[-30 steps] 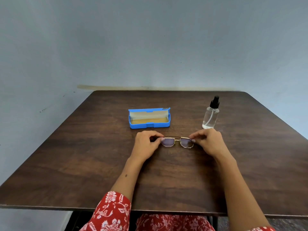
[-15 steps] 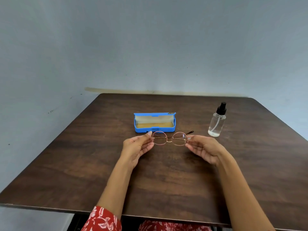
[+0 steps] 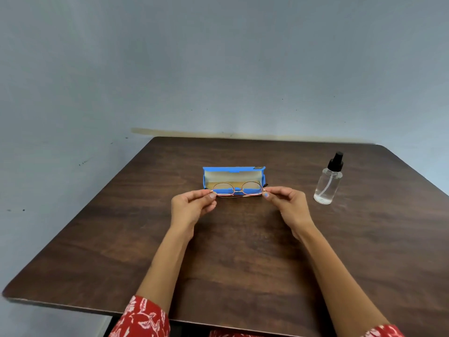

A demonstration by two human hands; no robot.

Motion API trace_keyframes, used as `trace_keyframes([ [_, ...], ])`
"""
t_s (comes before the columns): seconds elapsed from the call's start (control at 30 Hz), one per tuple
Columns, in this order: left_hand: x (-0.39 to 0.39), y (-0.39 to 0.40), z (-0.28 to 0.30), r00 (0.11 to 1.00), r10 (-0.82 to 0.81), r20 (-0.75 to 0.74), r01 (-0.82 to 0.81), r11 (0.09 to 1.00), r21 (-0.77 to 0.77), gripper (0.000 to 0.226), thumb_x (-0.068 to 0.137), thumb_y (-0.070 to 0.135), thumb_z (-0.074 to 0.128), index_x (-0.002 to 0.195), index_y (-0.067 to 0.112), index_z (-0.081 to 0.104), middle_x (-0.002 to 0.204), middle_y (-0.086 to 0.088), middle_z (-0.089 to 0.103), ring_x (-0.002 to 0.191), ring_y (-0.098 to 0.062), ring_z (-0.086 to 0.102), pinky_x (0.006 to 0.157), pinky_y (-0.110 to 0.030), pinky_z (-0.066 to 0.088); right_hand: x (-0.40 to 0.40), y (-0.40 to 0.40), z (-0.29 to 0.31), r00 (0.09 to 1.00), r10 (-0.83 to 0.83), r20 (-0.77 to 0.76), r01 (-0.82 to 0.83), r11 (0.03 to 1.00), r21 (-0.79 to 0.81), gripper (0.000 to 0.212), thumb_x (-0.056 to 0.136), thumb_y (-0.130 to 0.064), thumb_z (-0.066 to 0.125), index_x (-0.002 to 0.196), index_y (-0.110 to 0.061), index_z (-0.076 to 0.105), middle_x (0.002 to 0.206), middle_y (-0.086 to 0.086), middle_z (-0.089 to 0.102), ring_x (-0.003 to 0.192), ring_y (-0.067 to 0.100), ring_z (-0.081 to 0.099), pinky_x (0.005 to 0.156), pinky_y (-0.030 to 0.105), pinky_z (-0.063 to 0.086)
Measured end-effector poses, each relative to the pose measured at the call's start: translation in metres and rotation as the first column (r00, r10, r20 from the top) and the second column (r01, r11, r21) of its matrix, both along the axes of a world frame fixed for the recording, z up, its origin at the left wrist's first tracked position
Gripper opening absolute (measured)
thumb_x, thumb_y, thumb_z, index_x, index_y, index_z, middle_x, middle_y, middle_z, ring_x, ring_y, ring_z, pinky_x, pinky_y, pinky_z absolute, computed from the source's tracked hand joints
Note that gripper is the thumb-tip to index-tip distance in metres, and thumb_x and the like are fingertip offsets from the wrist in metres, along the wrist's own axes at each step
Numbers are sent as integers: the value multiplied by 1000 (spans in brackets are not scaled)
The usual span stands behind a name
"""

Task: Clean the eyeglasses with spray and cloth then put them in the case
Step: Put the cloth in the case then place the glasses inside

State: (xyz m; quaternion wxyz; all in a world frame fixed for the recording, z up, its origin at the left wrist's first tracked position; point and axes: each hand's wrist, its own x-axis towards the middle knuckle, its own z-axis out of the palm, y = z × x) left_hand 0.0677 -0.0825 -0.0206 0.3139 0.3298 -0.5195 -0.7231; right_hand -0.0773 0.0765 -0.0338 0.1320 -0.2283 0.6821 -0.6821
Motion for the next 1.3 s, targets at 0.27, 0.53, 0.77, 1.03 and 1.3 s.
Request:
trace_keyframes([
  [0.27, -29, -21, -6, 955, 250, 159, -155, 878, -453, 16, 76, 17, 76, 91, 15, 74, 94, 1, 70, 85, -6, 62, 82, -27, 51, -9, -36, -11, 958, -209, -199, 228, 970, 81, 11, 83, -18, 71, 94, -19, 73, 115, -4, 47, 109, 9, 50, 79, -1, 36],
  [0.53, -43, -29, -20, 929, 298, 221, -103, 778, -620, 22, 83, 14, 69, 104, 8, 70, 123, -5, 54, 102, -4, 47, 85, -16, 39, -18, -49, -19, 929, -229, -291, 294, 934, 204, 16, 87, -21, 67, 101, -16, 72, 117, -2, 48, 113, 16, 50, 99, 35, 45],
  [0.77, -47, -30, -23, 908, 333, 256, -43, 679, -733, 21, 85, 10, 66, 104, 2, 70, 122, -10, 56, 103, -11, 53, 75, 1, 34, -20, -52, -21, 906, -255, -337, 349, 900, 259, 21, 87, -22, 67, 104, -12, 72, 122, 2, 51, 107, 16, 56, 94, 29, 47],
  [1.03, -47, -24, -23, 899, 312, 307, 62, 602, -796, 26, 90, 13, 59, 113, 3, 66, 129, -10, 55, 117, -19, 52, 90, -14, 32, -16, -52, -19, 882, -364, -298, 431, 879, 203, 6, 82, -14, 71, 87, -13, 73, 110, 4, 61, 92, 14, 63, 80, 17, 43],
  [1.3, -47, -24, -26, 944, 288, 160, -78, 668, -740, 19, 82, 5, 60, 99, 11, 63, 114, -4, 62, 99, -13, 61, 88, -31, 53, -16, -49, -12, 852, -505, -136, 510, 860, 1, 25, 88, -19, 57, 111, -11, 53, 109, 6, 60, 96, 13, 57, 77, 19, 39],
])
